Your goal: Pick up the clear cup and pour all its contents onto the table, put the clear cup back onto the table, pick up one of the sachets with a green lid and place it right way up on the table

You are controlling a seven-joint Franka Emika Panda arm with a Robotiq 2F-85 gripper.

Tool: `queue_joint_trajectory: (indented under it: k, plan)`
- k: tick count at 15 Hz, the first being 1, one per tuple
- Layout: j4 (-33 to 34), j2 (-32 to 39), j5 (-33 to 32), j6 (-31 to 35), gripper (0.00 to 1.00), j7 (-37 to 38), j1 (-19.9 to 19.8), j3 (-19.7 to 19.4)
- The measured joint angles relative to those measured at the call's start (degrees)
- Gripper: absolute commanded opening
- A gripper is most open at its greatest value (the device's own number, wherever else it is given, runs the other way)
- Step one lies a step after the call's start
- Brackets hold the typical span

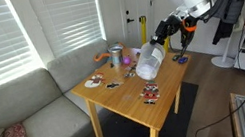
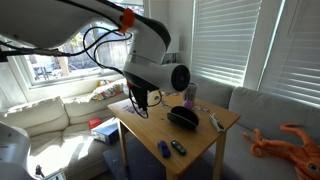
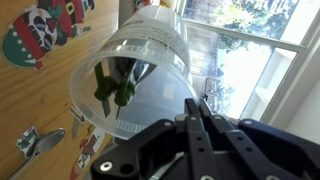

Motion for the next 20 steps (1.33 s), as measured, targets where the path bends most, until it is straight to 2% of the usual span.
queue_joint_trajectory:
  k: [8, 14, 17, 20]
  plan:
    - [-3.3, 3.0, 15.6, -10.4, 0.01, -0.4, -4.6, -1.2]
    - [-5.6, 5.6, 28.2, -16.7, 0.01, -0.4, -5.8, -1.2]
    - [-6.1, 6.7, 31.5, -18.8, 0.01, -0.4, -5.8, -1.1]
    - [-6.1, 7.2, 32.0, -19.4, 0.01, -0.4, -5.8, -0.9]
